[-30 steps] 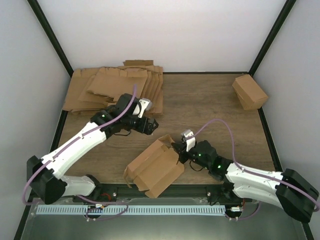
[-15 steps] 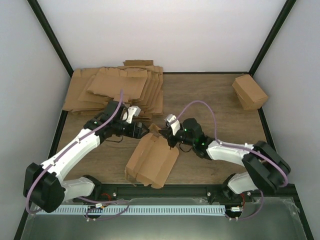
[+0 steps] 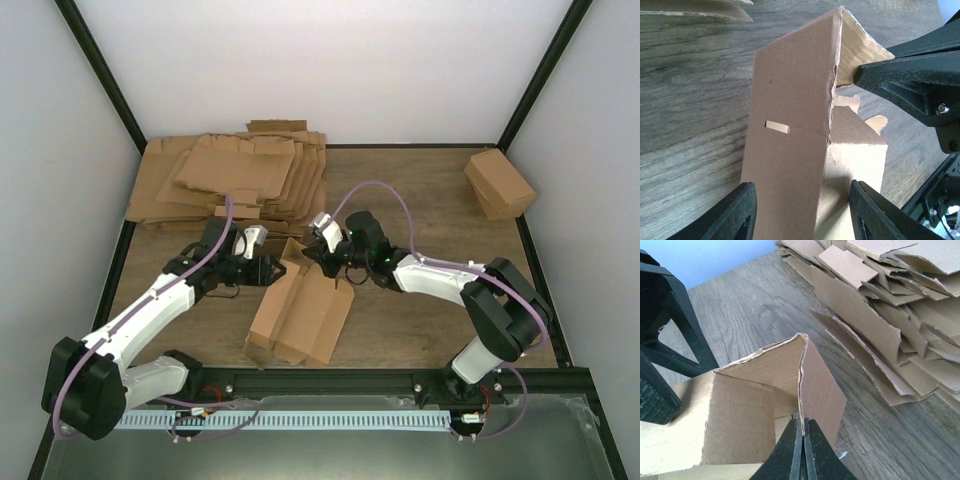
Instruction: Fold the paper box
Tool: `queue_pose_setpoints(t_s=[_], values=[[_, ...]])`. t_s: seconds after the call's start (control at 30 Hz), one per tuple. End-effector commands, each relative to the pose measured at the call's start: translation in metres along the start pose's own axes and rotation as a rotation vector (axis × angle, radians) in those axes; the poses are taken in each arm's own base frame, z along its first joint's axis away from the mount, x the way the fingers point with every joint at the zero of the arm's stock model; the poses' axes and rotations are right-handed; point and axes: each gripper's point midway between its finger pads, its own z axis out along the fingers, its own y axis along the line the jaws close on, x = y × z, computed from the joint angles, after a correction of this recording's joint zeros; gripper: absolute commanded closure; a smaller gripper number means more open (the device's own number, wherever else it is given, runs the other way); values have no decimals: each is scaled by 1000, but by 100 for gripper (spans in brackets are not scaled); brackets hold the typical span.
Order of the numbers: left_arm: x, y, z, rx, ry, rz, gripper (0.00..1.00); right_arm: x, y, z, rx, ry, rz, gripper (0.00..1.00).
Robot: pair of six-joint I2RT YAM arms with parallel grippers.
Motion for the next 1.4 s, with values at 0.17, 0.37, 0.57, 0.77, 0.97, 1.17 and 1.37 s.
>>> queue_pose_setpoints(t_s=[0.17,0.37,0.57,0.77,0.97,1.17,1.37], values=[[-9,-4,-1,54,-82,-64,49,-34,-1,-1,22,55,67,99],[-11,-8,-3,66,-84,-63,50,-53,8,2,64,105,96,99],[-10,-9,-6,77,-95,-79,50,-38,15,1,117,146,117,99],[-1,-5,-2,73,-73,-83,51,-7,15,-3,168,180,96,95],[11,-5,7,100,-13,-79,51,8,5,-10,222,193,26,96],[19,-10,12,137,40,-71,45,15,6,-11,223,177,26,95],[23,-11,14,144,65,-65,50,13,10,-18,210,143,56,92]])
